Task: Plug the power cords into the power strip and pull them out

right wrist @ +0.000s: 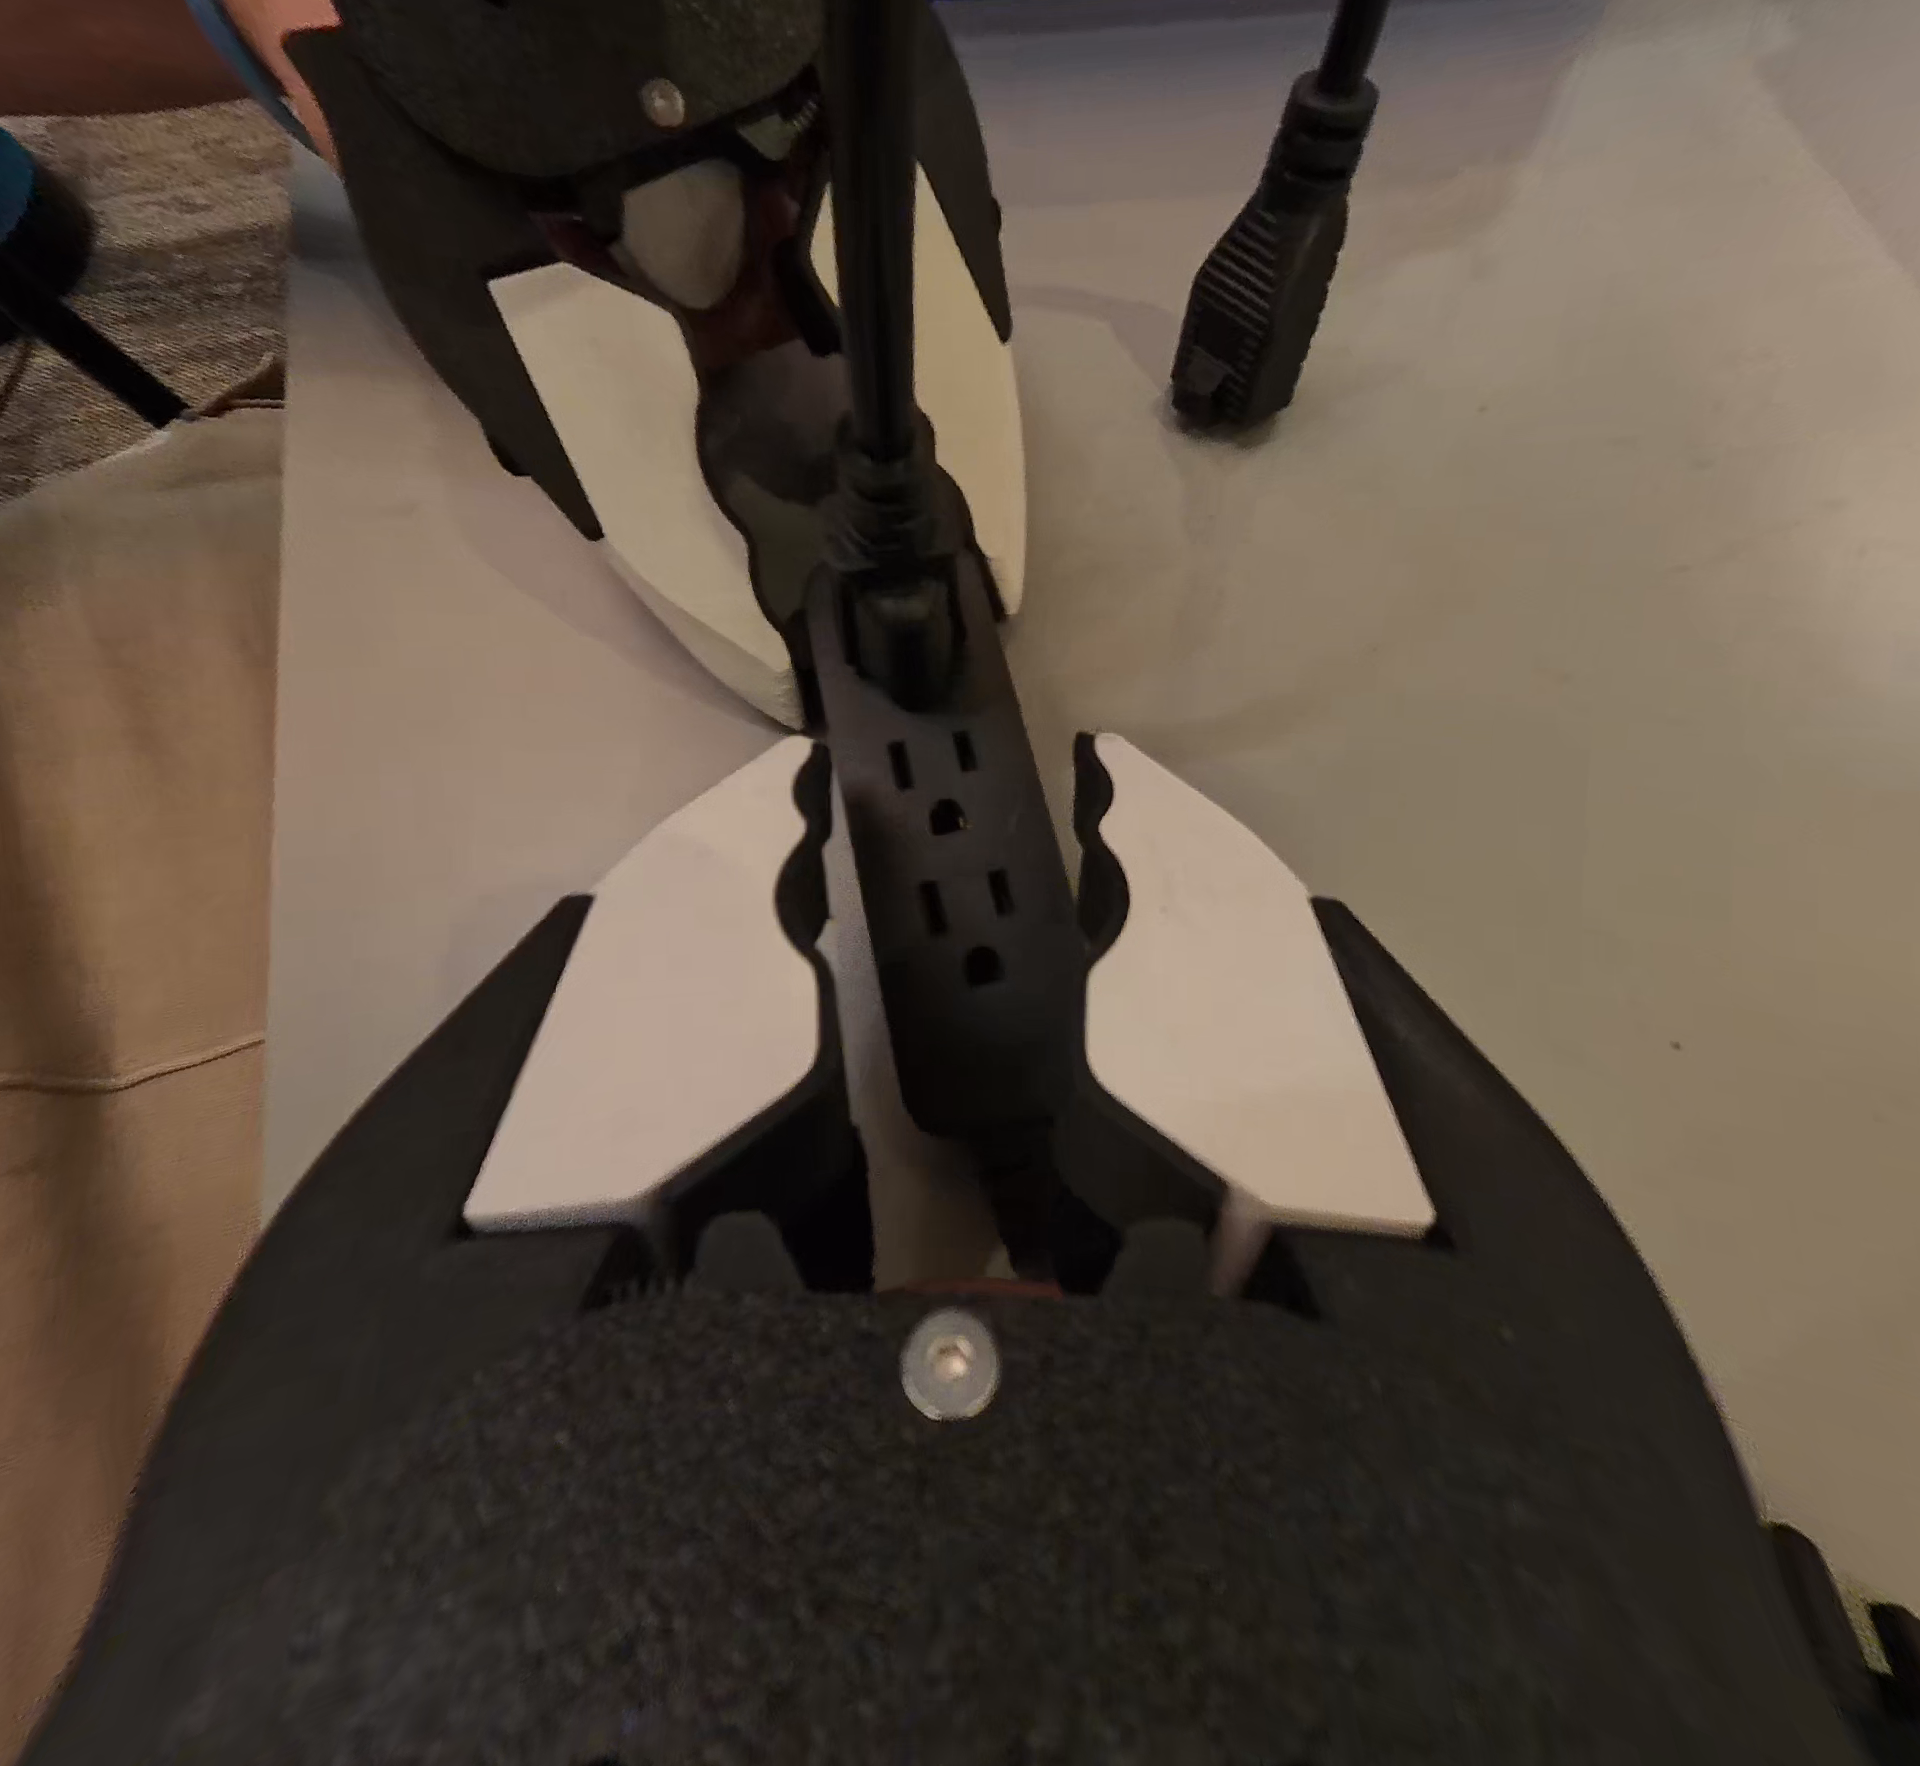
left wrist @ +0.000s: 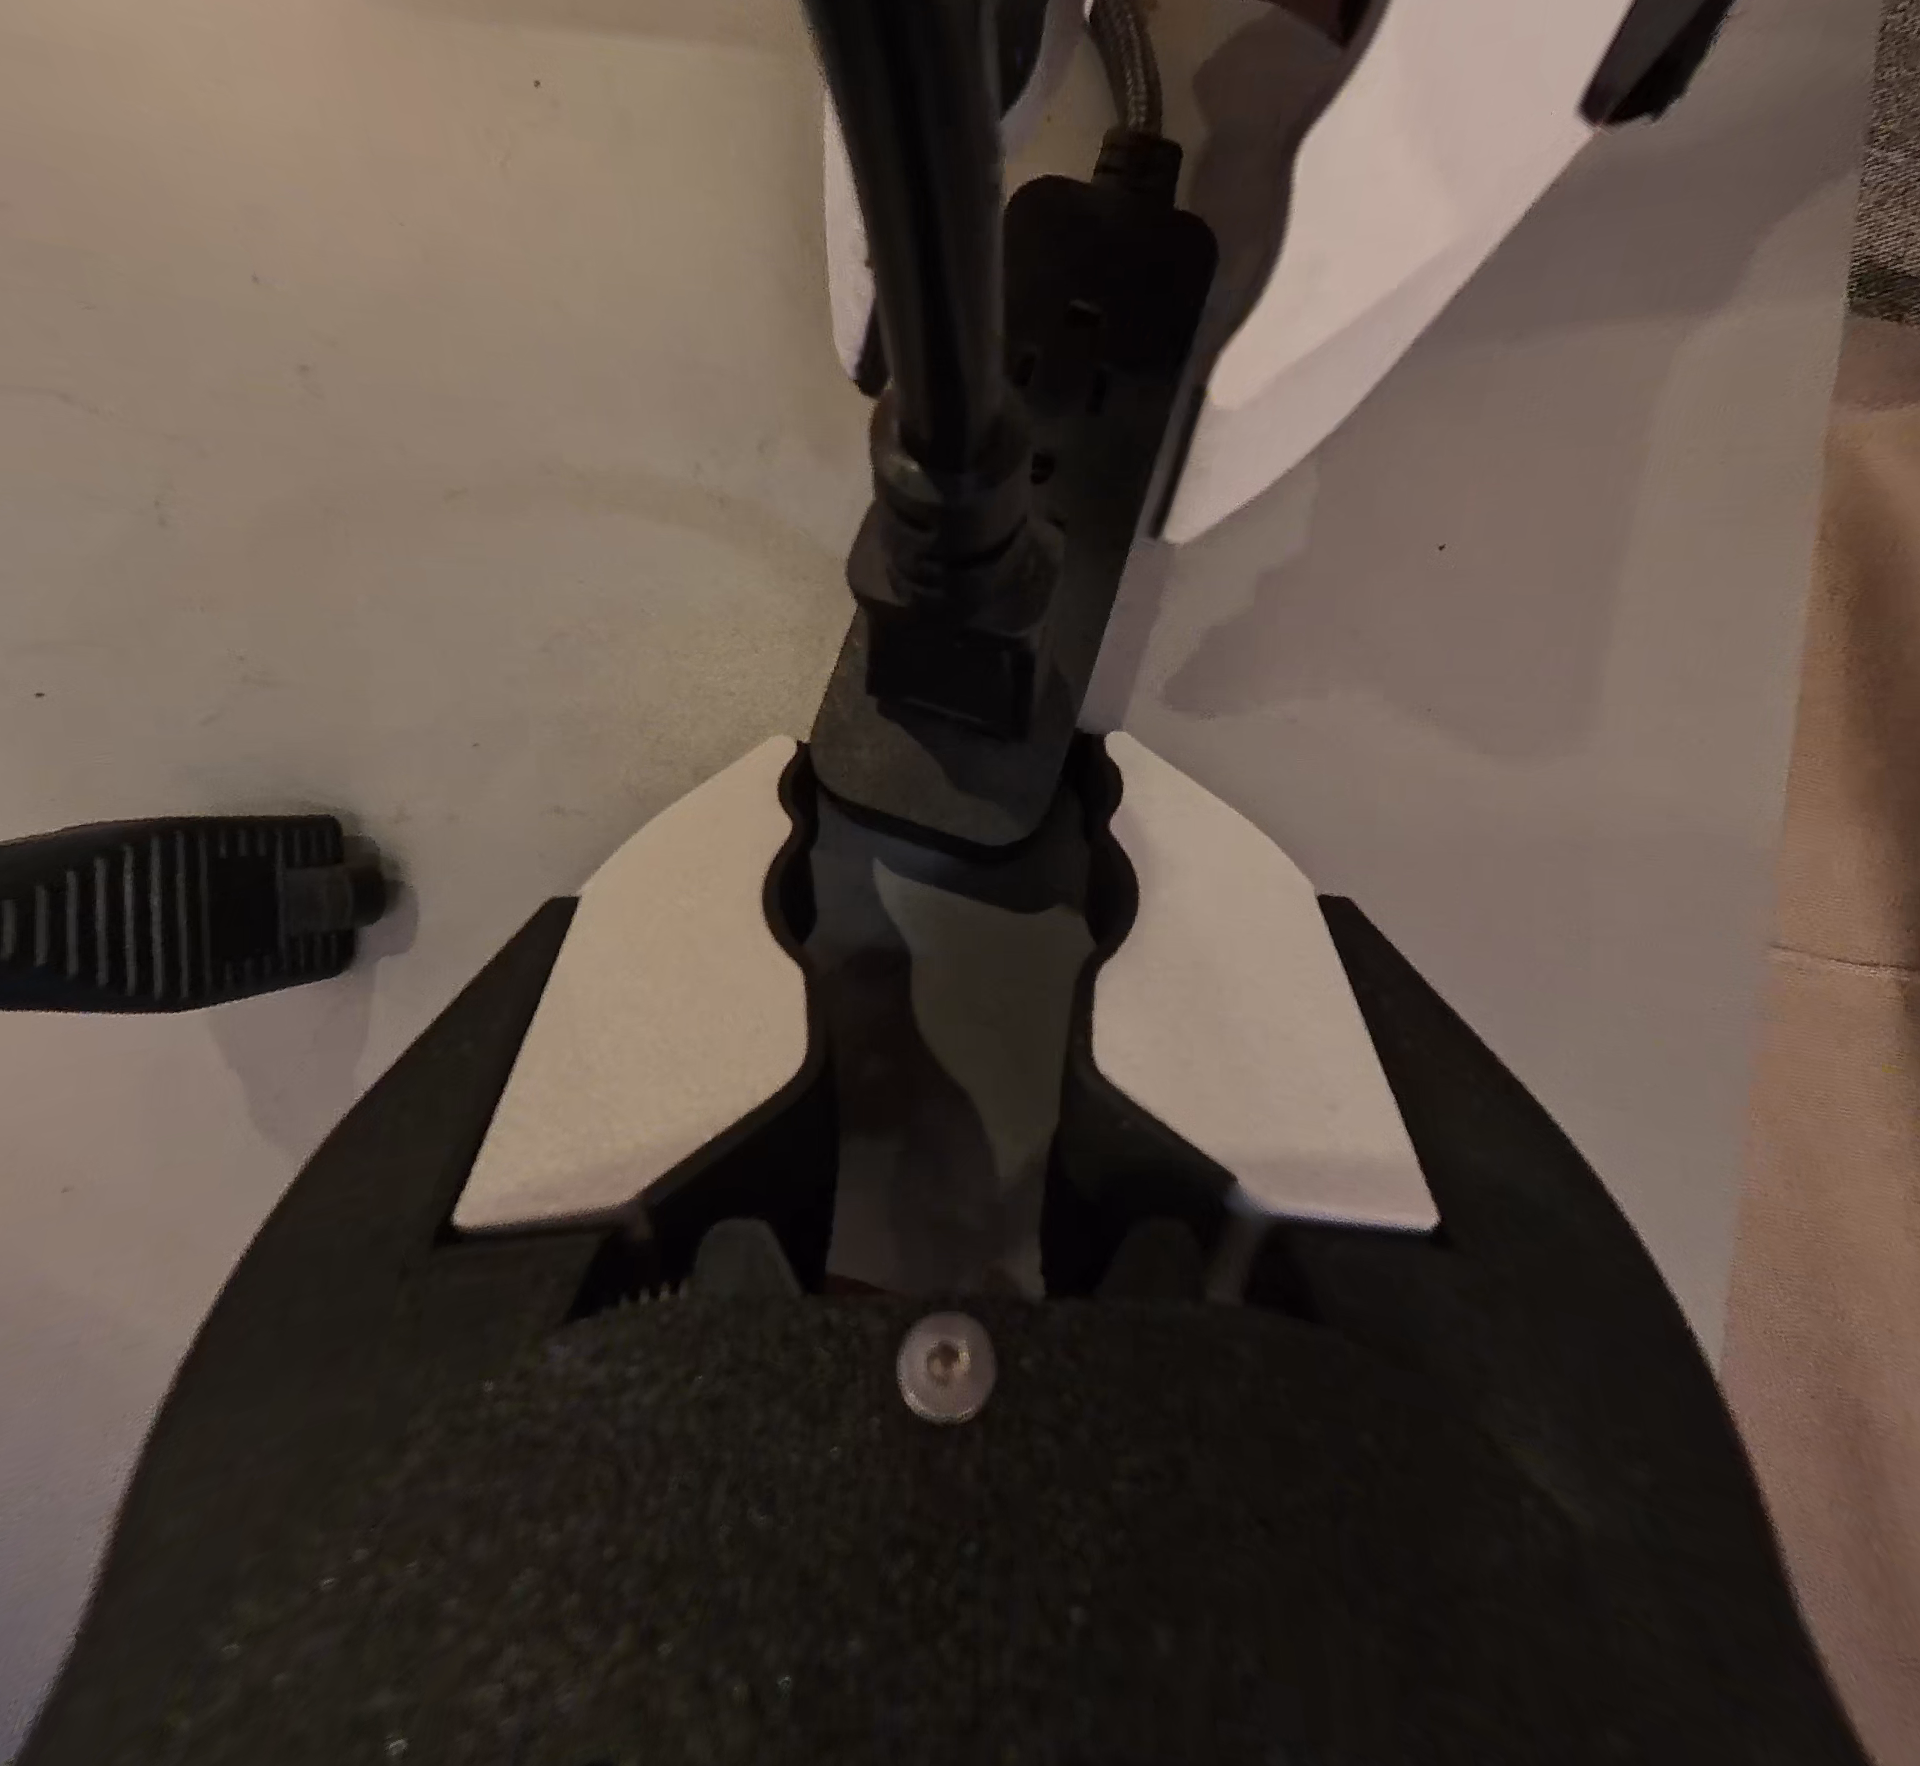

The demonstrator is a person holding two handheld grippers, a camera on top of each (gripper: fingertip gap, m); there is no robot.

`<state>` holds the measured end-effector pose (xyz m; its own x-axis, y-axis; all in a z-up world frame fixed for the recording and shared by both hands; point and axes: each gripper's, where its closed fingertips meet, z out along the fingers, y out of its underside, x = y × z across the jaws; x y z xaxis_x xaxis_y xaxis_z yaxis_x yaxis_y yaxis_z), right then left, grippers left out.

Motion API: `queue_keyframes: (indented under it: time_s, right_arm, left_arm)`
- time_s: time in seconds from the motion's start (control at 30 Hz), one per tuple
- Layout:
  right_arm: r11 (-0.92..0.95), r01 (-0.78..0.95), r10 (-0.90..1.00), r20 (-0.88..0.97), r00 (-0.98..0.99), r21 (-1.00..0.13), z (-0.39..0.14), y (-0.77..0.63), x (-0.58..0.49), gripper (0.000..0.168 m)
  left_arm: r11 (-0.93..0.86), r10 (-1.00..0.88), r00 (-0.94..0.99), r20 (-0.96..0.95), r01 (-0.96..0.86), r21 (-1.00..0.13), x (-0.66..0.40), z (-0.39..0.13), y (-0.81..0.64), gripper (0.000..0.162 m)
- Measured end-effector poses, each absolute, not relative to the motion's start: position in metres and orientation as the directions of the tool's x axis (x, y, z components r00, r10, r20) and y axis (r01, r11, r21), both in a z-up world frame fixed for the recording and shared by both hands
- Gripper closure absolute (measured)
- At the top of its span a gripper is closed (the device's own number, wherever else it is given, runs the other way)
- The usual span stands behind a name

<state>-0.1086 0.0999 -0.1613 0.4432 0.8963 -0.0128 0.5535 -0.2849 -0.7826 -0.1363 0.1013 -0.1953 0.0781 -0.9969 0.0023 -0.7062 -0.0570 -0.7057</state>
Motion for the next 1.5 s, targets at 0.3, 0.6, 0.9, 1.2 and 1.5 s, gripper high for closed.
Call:
queue_keyframes:
  time_s: [0.3,0.6,0.9,1.2,1.5]
  right_arm:
    - [-0.261,0.659,0.92,0.026,0.391,-0.705,-0.177,0.098,-0.115,0.12]
    - [-0.227,0.747,0.94,0.059,0.336,-0.625,-0.195,0.095,-0.116,0.122]
    - [-0.252,0.717,0.937,0.021,0.348,-0.65,-0.196,0.094,-0.115,0.122]
    - [-0.271,0.734,0.94,-0.006,0.342,-0.623,-0.198,0.091,-0.114,0.121]
    - [-0.295,0.732,0.94,-0.049,0.337,-0.614,-0.195,0.084,-0.117,0.121]
  left_arm:
    - [-0.058,-0.997,0.078,0.003,-0.706,-0.706,-0.137,-0.195,0.101,0.113]
    - [-0.171,-0.985,0.052,0.164,-0.417,-0.893,-0.131,-0.14,0.094,0.128]
    - [-0.105,-0.994,0.062,0.086,-0.477,-0.873,-0.124,-0.15,0.092,0.13]
    - [-0.077,-0.996,0.074,0.043,-0.545,-0.835,-0.118,-0.156,0.094,0.138]
    - [-0.074,-0.996,0.075,0.042,-0.506,-0.859,-0.116,-0.145,0.088,0.14]
